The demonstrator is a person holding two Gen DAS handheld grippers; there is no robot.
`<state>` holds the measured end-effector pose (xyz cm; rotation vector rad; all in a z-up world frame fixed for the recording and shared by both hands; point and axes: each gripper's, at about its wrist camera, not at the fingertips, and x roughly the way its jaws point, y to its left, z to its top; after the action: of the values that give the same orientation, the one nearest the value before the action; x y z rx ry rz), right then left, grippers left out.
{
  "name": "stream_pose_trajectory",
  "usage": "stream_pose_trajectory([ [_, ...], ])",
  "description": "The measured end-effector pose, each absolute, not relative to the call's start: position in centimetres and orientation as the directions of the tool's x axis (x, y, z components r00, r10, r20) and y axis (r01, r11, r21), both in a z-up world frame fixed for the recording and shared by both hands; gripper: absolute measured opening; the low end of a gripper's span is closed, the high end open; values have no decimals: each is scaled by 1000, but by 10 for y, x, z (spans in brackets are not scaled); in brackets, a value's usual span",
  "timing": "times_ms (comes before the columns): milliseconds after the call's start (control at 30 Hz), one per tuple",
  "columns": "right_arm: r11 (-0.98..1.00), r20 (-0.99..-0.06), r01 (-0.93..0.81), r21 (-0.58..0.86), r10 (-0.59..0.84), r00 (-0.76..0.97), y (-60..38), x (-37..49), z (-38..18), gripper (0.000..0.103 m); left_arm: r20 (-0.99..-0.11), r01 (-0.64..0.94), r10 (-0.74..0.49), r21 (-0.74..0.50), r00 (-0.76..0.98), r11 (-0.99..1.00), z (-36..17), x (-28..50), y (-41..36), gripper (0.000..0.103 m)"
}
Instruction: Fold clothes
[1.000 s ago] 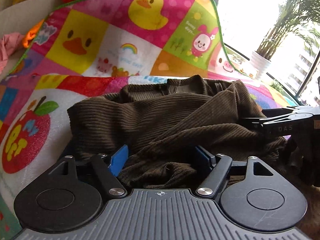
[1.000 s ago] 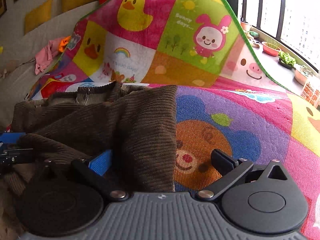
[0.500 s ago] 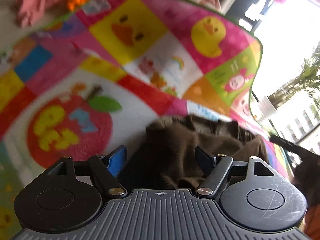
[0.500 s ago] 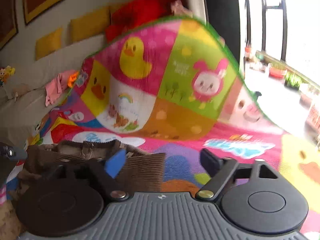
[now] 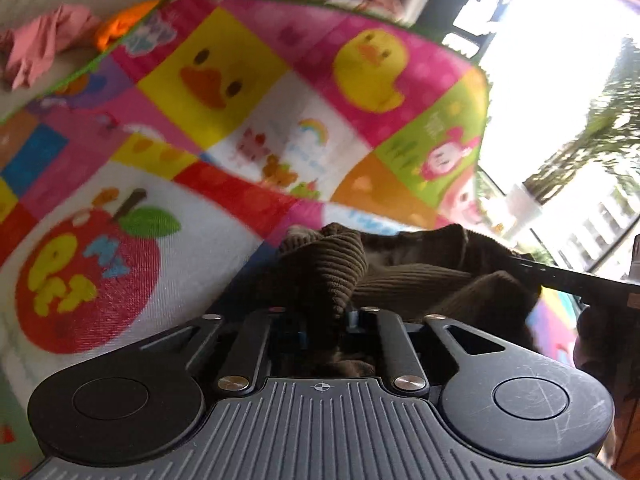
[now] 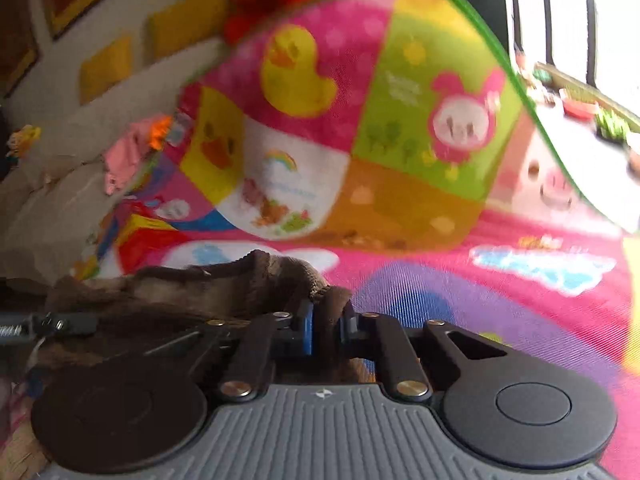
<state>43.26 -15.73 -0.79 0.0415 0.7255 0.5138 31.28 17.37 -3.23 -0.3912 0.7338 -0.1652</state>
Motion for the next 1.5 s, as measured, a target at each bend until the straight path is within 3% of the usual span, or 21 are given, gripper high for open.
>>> stream_pose_trajectory([
  [133, 837, -531, -515, 182, 525, 665, -187, 373, 35, 10, -539, 115, -338, -405, 771, 907, 10, 259, 170, 11],
  [267, 826, -518, -548, 134, 530, 672, -223, 303, 43, 10, -505, 197, -378, -376, 776, 906, 20, 190, 157, 13],
  [433, 833, -617, -548, 70, 468, 632, -259, 238, 0, 11, -617, 177, -356, -333, 702, 926, -12, 129, 149, 35],
  [500, 848, -661, -525, 74, 436, 611, -277, 225, -16, 18, -650, 156, -361, -352, 669, 923, -23, 108, 153, 50],
  [567, 870, -676, -483, 103, 418, 608, -298, 217, -26, 42, -654, 125, -370, -391, 660, 912, -28, 91, 161, 60],
  [667, 881, -634, -431, 196, 449, 629, -322, 212, -20, 56, -592, 84, -421, -511, 687, 855, -24, 78, 177, 77],
  [800, 823, -542, -428, 372, 567, 620, -324, 223, -12, 66, -468, 42, -516, -710, 718, 703, -22, 97, 189, 89],
  [900, 781, -508, -425, 458, 622, 596, -306, 243, -20, 68, -451, 3, -566, -780, 690, 625, -37, 131, 180, 94],
  [1067, 771, -506, -423, 476, 633, 585, -261, 269, -42, 68, -466, -109, -609, -841, 642, 530, -69, 175, 168, 92],
  [1100, 768, -501, -441, 465, 639, 584, -254, 269, -42, 64, -482, -111, -596, -828, 642, 549, -68, 177, 165, 85],
  [1133, 781, -507, -453, 429, 624, 595, -245, 267, -41, 50, -497, -114, -583, -814, 642, 569, -67, 179, 161, 79],
  [1200, 821, -526, -461, 336, 570, 631, -232, 261, -34, 38, -528, -116, -555, -784, 643, 610, -62, 179, 155, 55],
  [1233, 829, -524, -467, 307, 557, 644, -230, 256, -29, 27, -528, -111, -551, -779, 646, 617, -58, 175, 155, 50],
  [1300, 831, -501, -483, 275, 553, 666, -236, 241, -14, 17, -518, -82, -543, -769, 661, 634, -45, 161, 154, 26],
  [1367, 825, -460, -498, 268, 564, 686, -250, 218, 3, 10, -493, -40, -536, -761, 686, 648, -29, 141, 153, 21],
  [1500, 808, -407, -530, 258, 588, 699, -273, 168, 28, 10, -423, 62, -568, -762, 706, 644, -9, 94, 145, 21],
])
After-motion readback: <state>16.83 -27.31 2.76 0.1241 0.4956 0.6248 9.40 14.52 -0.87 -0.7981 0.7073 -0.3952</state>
